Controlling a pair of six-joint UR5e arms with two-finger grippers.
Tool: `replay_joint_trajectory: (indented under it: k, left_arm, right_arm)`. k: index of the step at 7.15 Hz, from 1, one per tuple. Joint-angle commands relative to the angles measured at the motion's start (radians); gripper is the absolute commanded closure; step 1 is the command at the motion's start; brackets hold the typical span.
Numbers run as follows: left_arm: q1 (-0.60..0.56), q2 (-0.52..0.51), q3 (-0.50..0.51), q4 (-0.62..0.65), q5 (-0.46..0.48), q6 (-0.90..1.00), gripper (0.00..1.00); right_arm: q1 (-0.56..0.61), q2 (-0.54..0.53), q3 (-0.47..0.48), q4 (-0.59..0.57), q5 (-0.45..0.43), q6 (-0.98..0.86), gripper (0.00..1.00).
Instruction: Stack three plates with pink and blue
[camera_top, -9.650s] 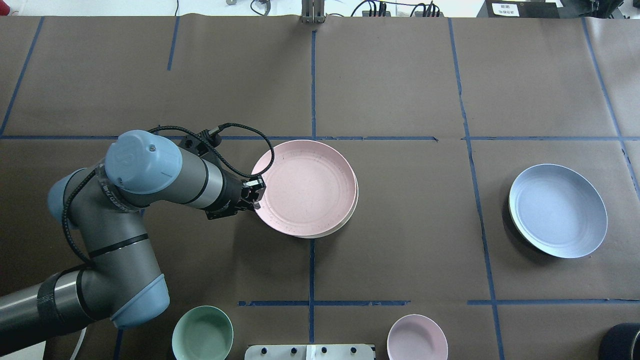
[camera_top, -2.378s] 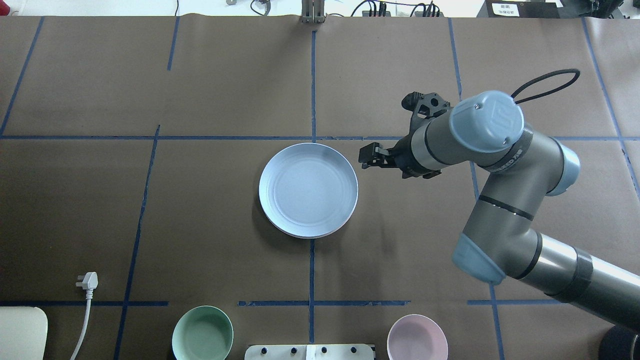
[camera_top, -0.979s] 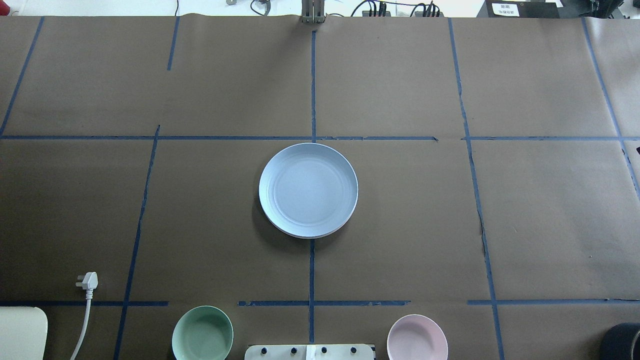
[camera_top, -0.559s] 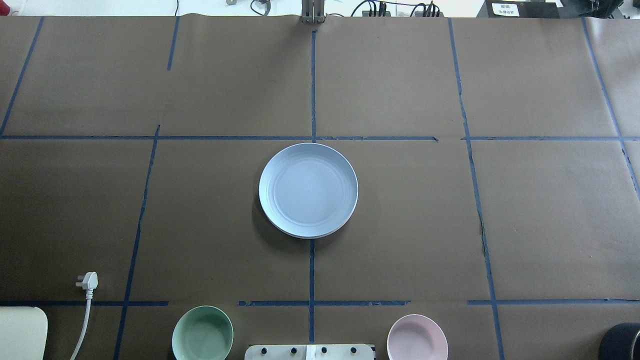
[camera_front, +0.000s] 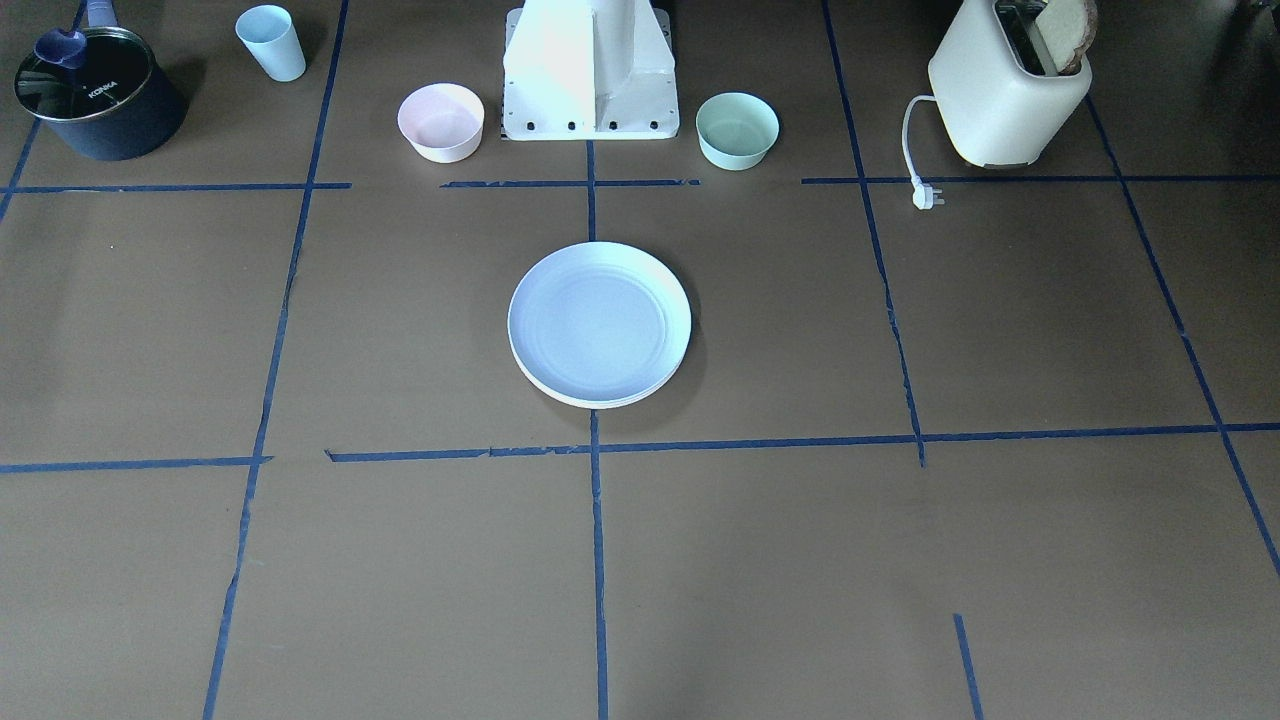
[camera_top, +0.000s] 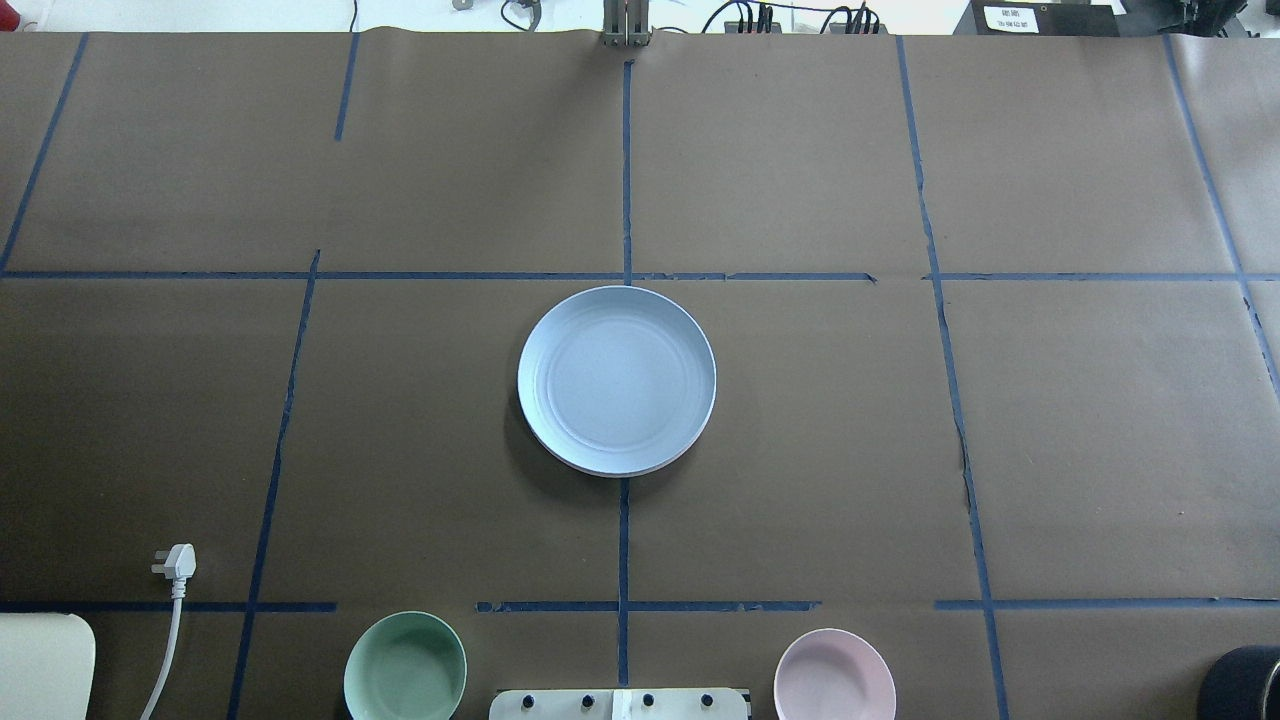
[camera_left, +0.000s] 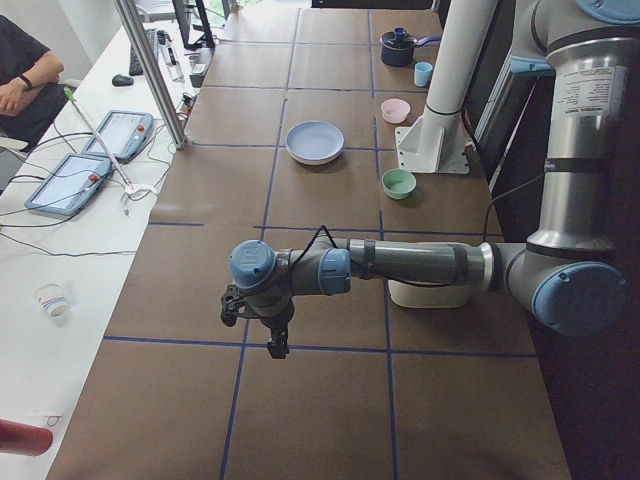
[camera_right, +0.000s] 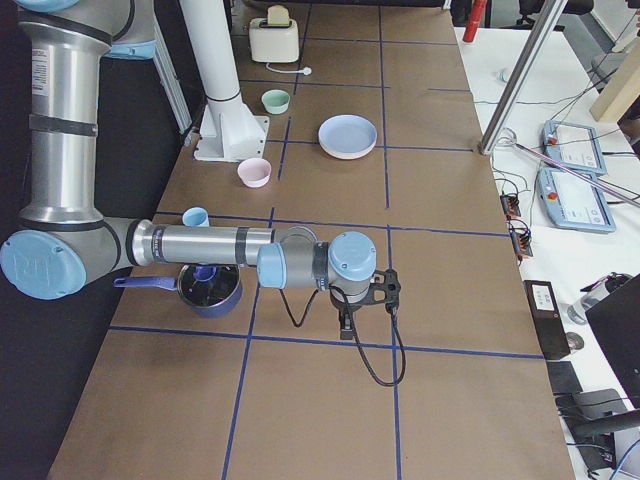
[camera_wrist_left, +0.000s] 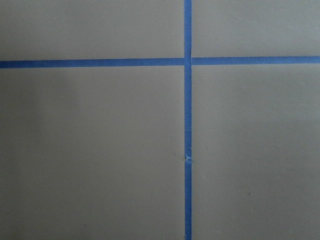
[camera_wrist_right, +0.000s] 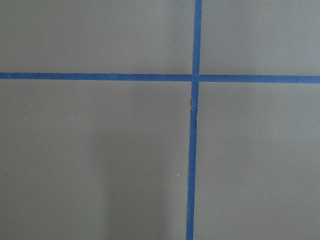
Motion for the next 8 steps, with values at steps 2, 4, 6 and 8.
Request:
replay_joint_trajectory:
  k: [2,4,6,8]
  left_arm:
    - [-0.002,0.009,-0.012,-0.002,-0.012,-0.001,0.0]
    - [-0.015,0.008,-0.012,-0.002,-0.014,-0.001,0.0]
    - [-0.015,0.009,-0.012,0.0,-0.012,-0.001,0.0]
    - [-0.018,0.009,-0.012,0.0,-0.012,-0.001,0.0]
  right_arm:
    - [0.001,0.003,0.0,-0.003,-0.006,0.0,0.0]
    - [0.001,0.003,-0.001,-0.003,-0.009,0.0,0.0]
    - [0.001,0.003,-0.001,-0.022,-0.023,0.004,0.0]
    - [0.007,0.001,-0.004,-0.051,-0.043,0.007,0.0]
